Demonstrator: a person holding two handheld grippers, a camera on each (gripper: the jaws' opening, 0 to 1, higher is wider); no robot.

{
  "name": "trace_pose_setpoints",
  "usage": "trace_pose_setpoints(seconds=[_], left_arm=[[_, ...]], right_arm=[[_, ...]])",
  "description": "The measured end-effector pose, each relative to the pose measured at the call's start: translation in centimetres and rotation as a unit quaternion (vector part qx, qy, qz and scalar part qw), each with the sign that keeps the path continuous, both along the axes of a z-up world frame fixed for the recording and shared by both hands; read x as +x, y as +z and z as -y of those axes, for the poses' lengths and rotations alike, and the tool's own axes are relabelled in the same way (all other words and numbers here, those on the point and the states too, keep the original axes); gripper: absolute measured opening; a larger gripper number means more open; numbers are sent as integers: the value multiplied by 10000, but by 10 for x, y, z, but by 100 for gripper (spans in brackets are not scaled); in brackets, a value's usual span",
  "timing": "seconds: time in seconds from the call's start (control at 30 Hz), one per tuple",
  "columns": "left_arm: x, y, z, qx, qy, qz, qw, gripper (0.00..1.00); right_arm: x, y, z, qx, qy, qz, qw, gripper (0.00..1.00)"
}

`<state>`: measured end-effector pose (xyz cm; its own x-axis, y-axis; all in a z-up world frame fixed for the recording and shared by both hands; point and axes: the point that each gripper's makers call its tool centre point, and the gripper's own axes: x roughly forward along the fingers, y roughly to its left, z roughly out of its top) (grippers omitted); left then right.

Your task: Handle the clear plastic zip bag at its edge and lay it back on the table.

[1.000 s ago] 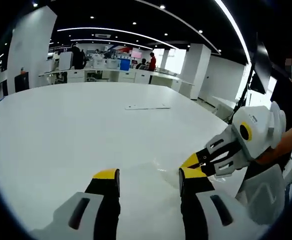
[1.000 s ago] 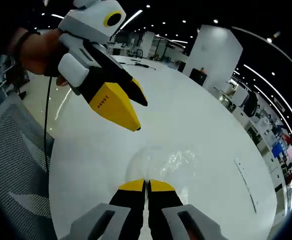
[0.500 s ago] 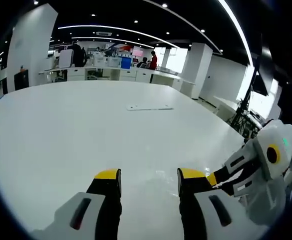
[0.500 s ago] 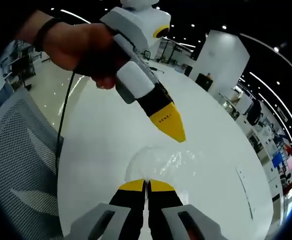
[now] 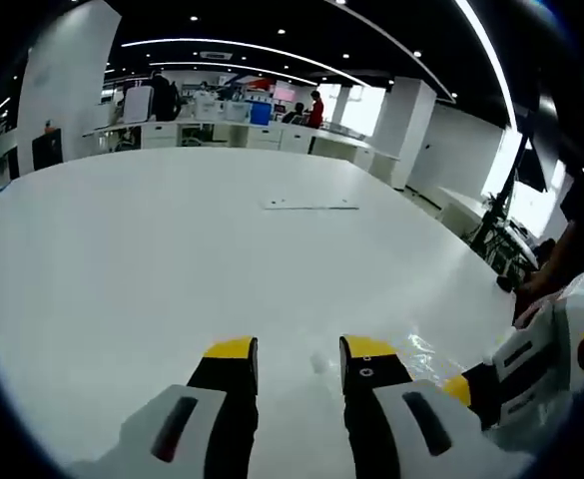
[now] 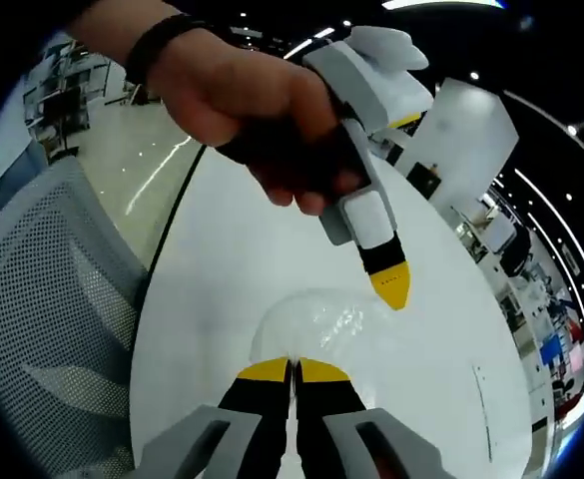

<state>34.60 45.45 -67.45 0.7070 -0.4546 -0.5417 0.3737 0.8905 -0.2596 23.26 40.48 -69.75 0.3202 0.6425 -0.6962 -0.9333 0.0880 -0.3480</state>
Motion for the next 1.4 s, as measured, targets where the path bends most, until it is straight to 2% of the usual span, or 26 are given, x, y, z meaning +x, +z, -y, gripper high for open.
trace_pose_setpoints(seconds=[0.23, 0.67, 0.77, 1.0, 1.4], left_arm=[[2, -4, 4, -34, -32, -119, 9999, 20], [-11, 2, 12, -18, 15, -267, 9996, 9], [-12, 0, 12, 33, 10, -320, 9995, 4], [-7, -8, 10, -66, -5, -394, 9992, 0], [-10, -16, -3, -75, 97, -491, 9987, 0]], right_arm=[[-6, 4, -1, -38, 123, 80, 9999, 0], [-7, 6, -1, -159, 350, 334, 9987, 0], [-7, 7, -1, -156, 343, 360, 9986, 0], [-2, 3, 4, -229, 281, 445, 9984, 0], [7, -5, 20, -261, 22, 355, 9990, 0]])
